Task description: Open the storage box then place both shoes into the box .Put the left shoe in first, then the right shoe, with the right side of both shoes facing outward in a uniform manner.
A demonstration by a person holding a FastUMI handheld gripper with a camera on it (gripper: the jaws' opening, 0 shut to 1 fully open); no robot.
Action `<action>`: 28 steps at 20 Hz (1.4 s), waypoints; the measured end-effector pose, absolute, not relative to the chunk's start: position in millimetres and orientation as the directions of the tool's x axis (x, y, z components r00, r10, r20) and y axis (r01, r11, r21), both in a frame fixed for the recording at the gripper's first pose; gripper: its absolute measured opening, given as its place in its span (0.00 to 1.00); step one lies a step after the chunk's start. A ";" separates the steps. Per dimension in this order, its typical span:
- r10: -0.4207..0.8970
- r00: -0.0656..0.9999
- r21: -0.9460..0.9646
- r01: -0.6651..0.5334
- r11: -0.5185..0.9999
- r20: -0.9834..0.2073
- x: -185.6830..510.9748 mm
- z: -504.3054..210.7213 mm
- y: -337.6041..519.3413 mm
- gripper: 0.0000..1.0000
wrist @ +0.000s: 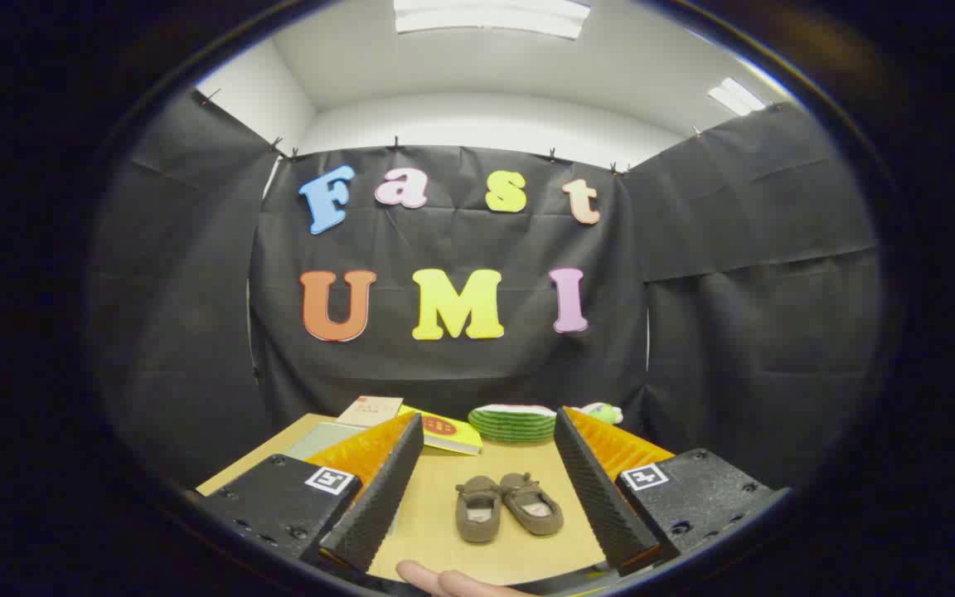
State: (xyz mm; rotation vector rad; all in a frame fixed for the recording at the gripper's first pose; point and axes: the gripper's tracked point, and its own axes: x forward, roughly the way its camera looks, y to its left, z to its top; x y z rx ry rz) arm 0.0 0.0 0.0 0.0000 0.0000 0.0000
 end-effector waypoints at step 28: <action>0.050 0.945 0.024 -0.044 0.999 -0.323 171.4 -104.0 4.2 1.00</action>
